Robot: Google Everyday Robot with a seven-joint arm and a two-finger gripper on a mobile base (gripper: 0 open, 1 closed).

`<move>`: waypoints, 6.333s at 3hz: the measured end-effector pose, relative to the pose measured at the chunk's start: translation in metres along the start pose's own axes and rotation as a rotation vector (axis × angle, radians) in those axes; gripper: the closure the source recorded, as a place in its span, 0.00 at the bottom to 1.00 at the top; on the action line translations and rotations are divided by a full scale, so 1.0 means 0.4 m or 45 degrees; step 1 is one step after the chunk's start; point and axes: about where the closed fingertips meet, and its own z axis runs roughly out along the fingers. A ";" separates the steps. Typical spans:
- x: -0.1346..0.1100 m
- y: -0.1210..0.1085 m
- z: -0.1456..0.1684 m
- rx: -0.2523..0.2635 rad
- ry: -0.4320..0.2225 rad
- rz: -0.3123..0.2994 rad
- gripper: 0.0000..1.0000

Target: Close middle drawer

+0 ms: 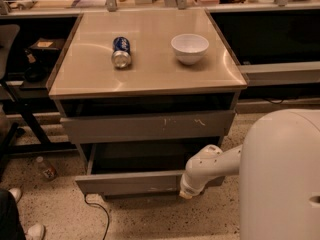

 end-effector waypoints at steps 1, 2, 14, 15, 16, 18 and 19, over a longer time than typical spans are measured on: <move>-0.031 -0.042 -0.002 0.027 0.000 -0.023 1.00; -0.063 -0.075 0.000 0.045 -0.006 -0.044 1.00; -0.084 -0.200 0.008 0.129 0.009 0.002 1.00; -0.084 -0.201 0.008 0.130 0.009 0.003 0.81; -0.084 -0.201 0.008 0.130 0.009 0.003 0.58; -0.084 -0.201 0.008 0.130 0.009 0.002 0.11; -0.084 -0.201 0.008 0.130 0.009 0.002 0.00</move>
Offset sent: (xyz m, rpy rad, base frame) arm 0.0606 0.0192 0.0095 -0.0136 -0.0652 0.0425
